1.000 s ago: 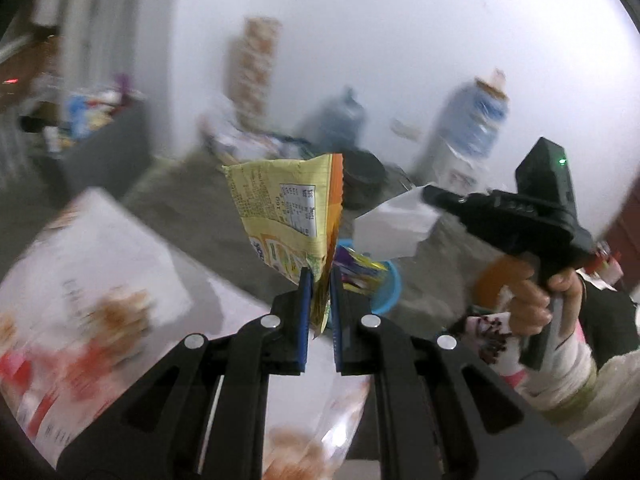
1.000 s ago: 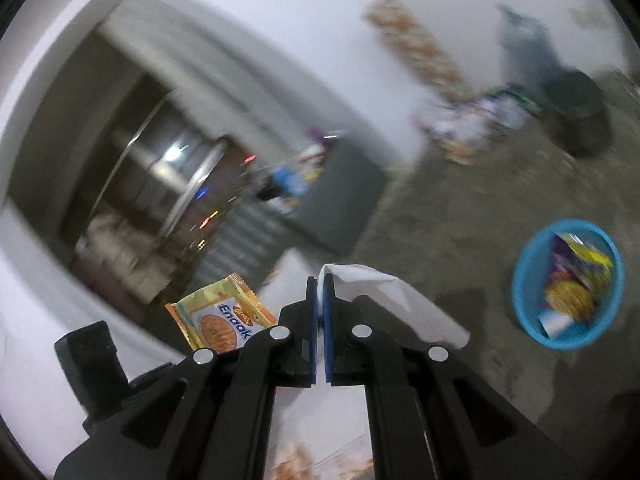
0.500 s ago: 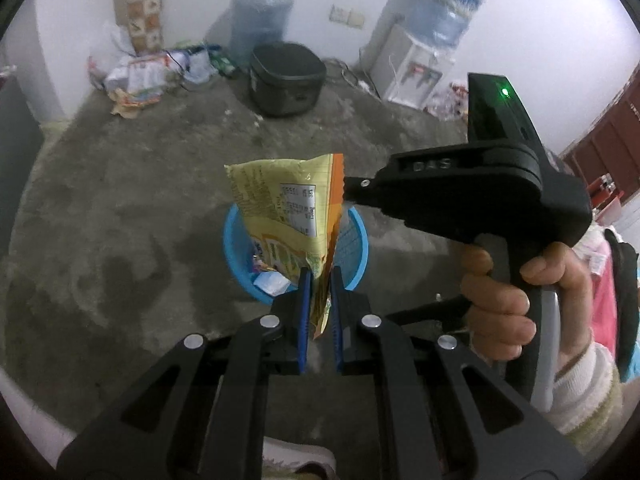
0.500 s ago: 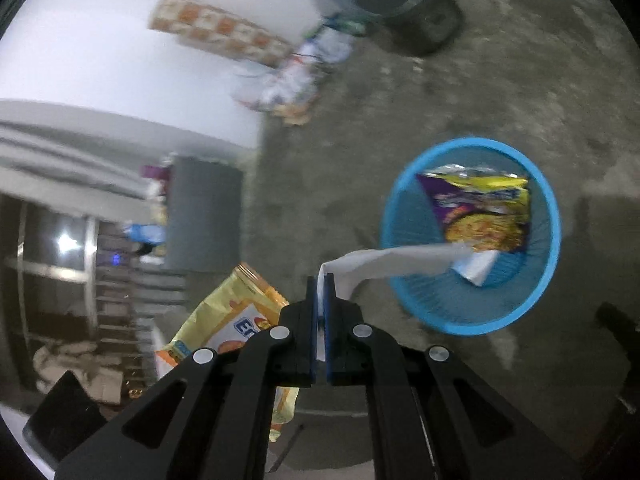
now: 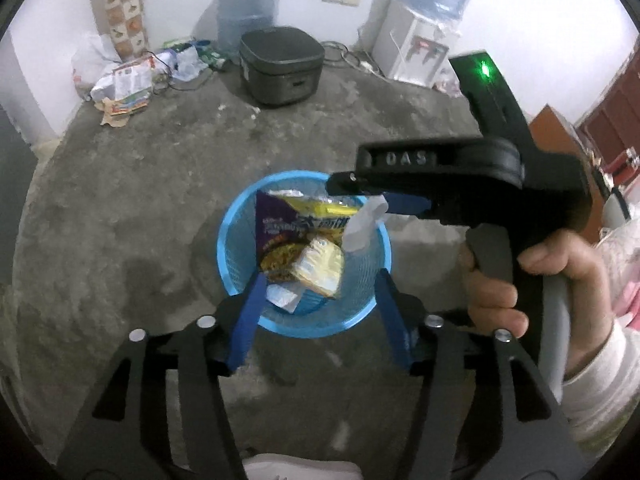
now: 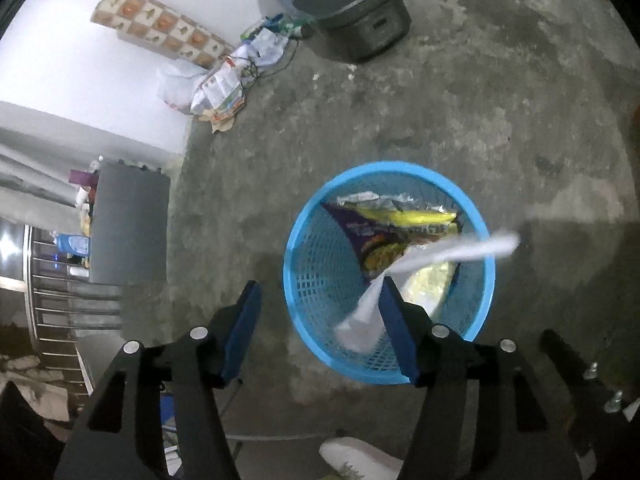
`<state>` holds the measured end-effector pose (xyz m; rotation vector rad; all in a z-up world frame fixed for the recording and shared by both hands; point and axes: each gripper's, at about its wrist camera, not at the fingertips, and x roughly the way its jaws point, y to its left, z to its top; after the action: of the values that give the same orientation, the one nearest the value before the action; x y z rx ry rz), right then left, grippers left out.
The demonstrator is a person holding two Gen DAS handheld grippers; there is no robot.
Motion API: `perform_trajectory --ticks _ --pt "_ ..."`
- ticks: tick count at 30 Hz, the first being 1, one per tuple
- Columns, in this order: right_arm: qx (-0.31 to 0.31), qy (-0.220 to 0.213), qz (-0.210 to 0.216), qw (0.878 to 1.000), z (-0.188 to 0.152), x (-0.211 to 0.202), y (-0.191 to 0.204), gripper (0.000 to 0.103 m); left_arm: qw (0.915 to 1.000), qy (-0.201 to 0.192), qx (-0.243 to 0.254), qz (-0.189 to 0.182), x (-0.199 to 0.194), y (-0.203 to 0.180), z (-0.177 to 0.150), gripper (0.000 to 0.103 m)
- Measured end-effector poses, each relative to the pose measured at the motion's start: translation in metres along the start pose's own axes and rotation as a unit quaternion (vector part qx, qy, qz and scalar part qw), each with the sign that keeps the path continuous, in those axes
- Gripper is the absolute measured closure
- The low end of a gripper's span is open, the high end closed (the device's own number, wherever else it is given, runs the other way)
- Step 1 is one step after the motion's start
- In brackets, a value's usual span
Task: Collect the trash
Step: 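Carry the white bag and yellow box to the wastebasket, open the right gripper, then open the left gripper over the wastebasket to drop the yellow box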
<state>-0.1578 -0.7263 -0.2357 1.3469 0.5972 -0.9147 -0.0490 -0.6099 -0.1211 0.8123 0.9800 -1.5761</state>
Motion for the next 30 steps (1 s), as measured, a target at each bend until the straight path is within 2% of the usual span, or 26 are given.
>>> perform_trajectory --ticks 5,7,9,10,11,12,14,16,19,20,23,25,27,30 --pt "-0.049 -0.019 0.042 0.998 -0.002 -0.021 0.020 0.042 0.9995 -0.029 -0.004 0.015 -0.044 -0.001 0.002 0.041" --pt "-0.070 -0.015 0.041 0.997 -0.001 -0.020 0.029 0.034 0.9985 -0.045 -0.022 0.021 -0.069 0.005 0.003 0.040" --pt "-0.077 0.022 0.062 0.995 0.003 -0.004 0.033 0.025 0.9970 -0.057 -0.046 0.024 -0.094 0.014 0.002 0.040" --pt "-0.075 0.047 0.073 0.993 0.005 0.009 0.033 0.021 0.9955 -0.065 -0.062 0.028 -0.112 0.019 0.000 0.039" --pt "-0.070 0.087 0.066 0.992 0.007 0.030 0.029 0.020 0.9943 -0.071 -0.073 0.032 -0.126 0.024 -0.002 0.039" --pt "-0.066 0.123 0.032 0.990 0.007 0.052 0.024 0.020 0.9933 -0.074 -0.080 0.038 -0.137 0.027 -0.004 0.037" --pt "-0.069 0.203 -0.082 0.973 0.000 0.101 0.007 0.020 0.9897 -0.086 -0.101 0.055 -0.173 0.037 -0.015 0.035" --pt "-0.058 0.249 -0.131 0.958 -0.007 0.130 -0.014 0.020 0.9867 -0.094 -0.113 0.069 -0.204 0.044 -0.029 0.034" --pt "-0.030 0.278 -0.176 0.944 -0.015 0.147 -0.042 0.020 0.9798 -0.111 -0.132 0.101 -0.257 0.055 -0.061 0.030" --pt "-0.033 0.282 -0.187 0.940 -0.017 0.150 -0.045 0.020 0.9752 -0.120 -0.142 0.120 -0.279 0.059 -0.078 0.030" --pt "-0.078 0.282 -0.215 0.932 -0.018 0.150 -0.039 0.020 0.9670 -0.139 -0.161 0.141 -0.321 0.064 -0.117 0.027" --pt "-0.097 0.259 -0.223 0.935 -0.015 0.140 -0.029 0.020 0.9595 -0.154 -0.177 0.156 -0.351 0.069 -0.152 0.026" --pt "-0.136 0.222 -0.178 0.949 -0.007 0.123 -0.001 0.020 0.9491 -0.173 -0.195 0.177 -0.375 0.072 -0.187 0.025" --pt "-0.195 0.189 -0.115 0.956 -0.003 0.101 0.037 0.020 0.9306 -0.195 -0.236 0.201 -0.402 0.076 -0.242 0.024"
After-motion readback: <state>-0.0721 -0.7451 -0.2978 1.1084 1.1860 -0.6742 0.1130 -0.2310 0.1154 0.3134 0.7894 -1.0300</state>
